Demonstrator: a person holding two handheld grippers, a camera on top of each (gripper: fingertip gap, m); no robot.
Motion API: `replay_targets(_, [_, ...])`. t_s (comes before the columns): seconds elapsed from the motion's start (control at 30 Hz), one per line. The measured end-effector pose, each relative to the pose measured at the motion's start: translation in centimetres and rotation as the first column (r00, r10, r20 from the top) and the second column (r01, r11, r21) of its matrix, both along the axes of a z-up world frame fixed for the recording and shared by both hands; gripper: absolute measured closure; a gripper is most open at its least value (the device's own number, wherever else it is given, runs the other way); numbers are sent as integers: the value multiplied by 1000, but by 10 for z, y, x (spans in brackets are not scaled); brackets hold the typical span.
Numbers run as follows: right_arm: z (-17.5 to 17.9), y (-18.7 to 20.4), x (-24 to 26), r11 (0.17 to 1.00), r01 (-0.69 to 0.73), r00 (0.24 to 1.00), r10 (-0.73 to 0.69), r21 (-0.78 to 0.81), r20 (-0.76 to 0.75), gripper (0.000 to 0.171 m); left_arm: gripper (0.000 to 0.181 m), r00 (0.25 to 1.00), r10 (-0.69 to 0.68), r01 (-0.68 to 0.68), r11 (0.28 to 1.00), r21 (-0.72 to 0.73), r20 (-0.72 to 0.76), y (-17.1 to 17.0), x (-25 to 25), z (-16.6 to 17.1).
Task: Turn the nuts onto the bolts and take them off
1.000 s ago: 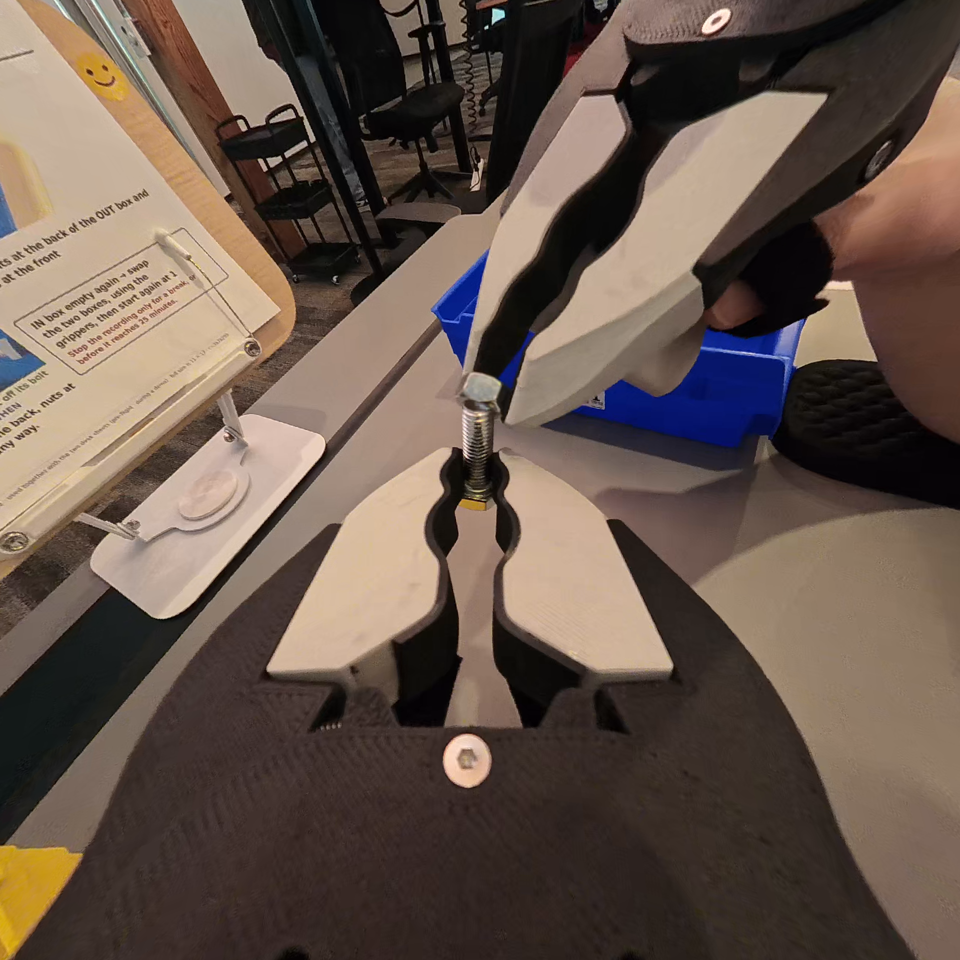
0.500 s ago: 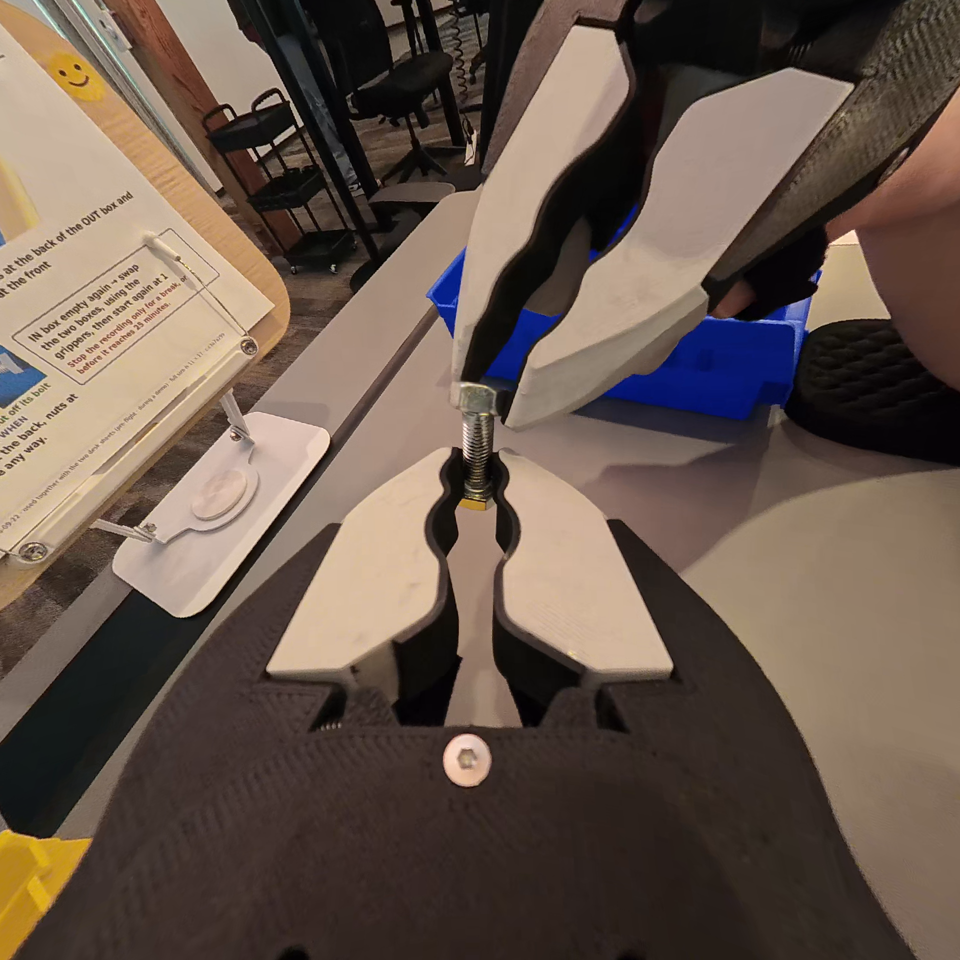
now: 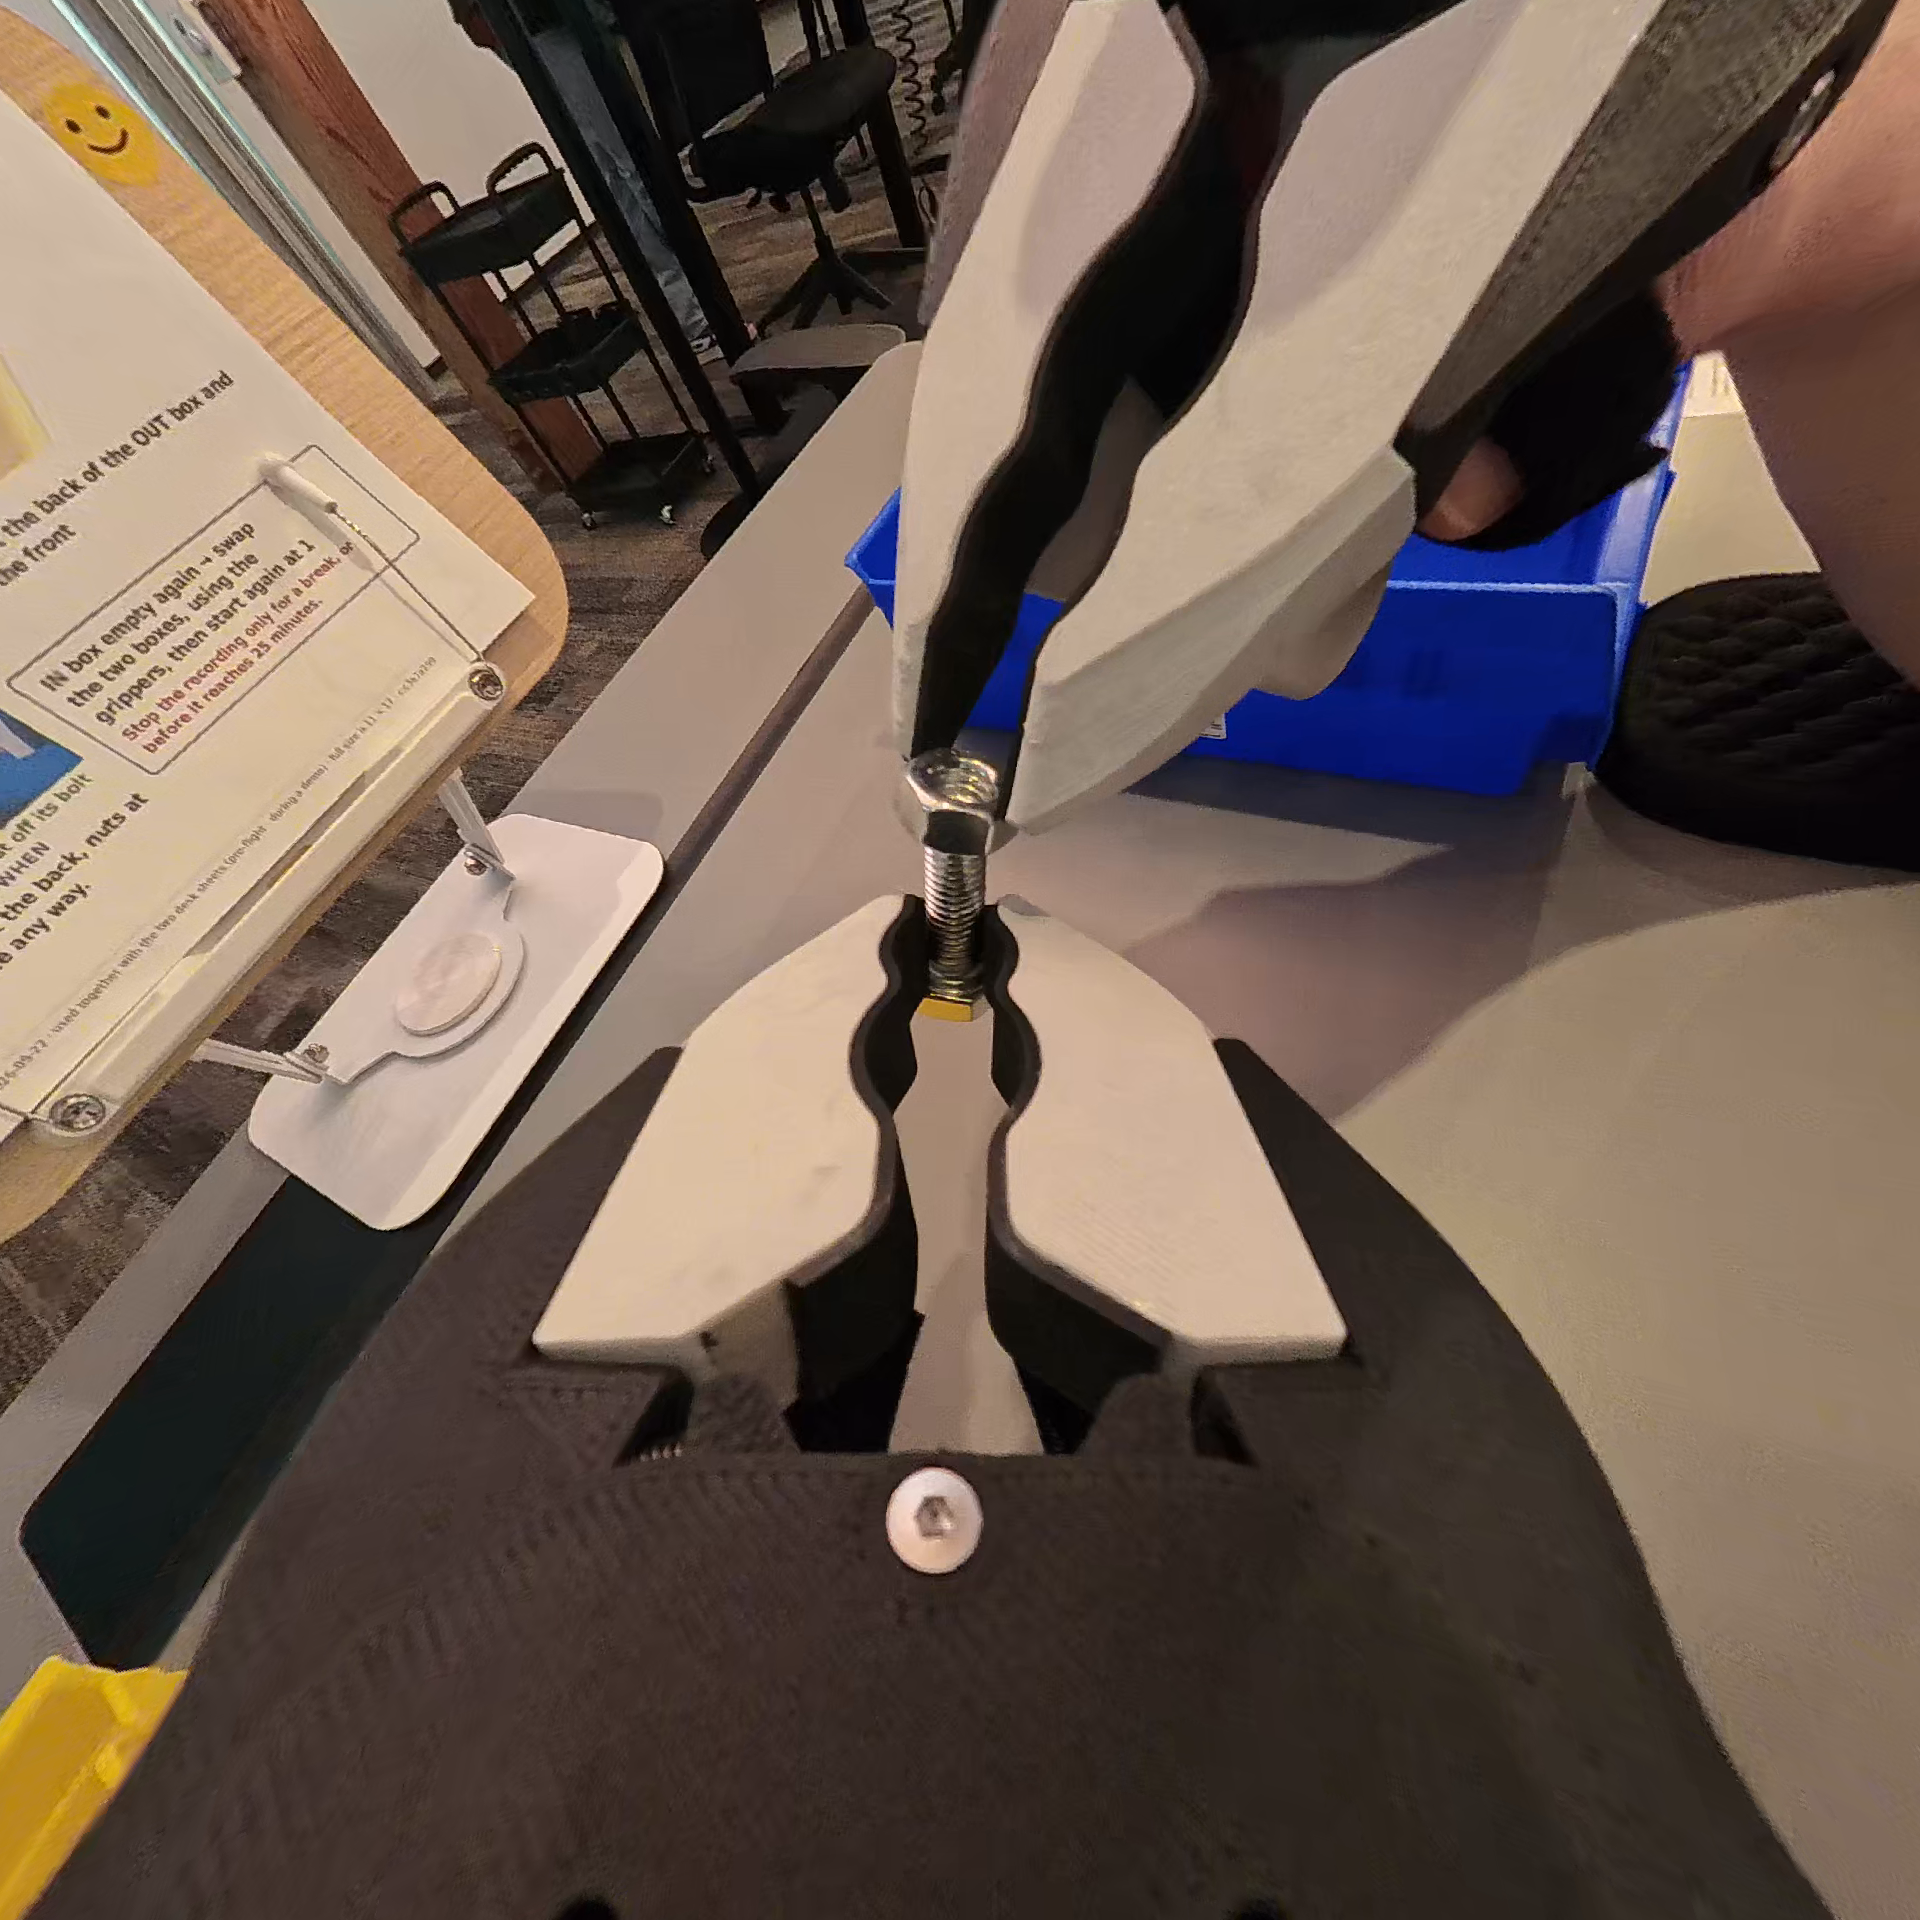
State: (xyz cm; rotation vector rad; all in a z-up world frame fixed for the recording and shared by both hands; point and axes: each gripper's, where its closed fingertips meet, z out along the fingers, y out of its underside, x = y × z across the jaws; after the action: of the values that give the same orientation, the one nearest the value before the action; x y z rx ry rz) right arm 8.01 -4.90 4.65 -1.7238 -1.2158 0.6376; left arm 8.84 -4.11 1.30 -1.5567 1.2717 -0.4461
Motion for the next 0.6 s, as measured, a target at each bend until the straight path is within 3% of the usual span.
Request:
replay_targets(0.4, [-32, -35, 18, 975, -211, 940, 222, -69, 260, 153, 172, 952, -231, 236, 972, 0, -201, -36, 17, -31])
replay_targets(0.6, [-28, -40, 19, 963, -245, 941, 264, -112, 210, 153, 172, 948, -277, 278, 960, -21, -156, -42, 21, -29])
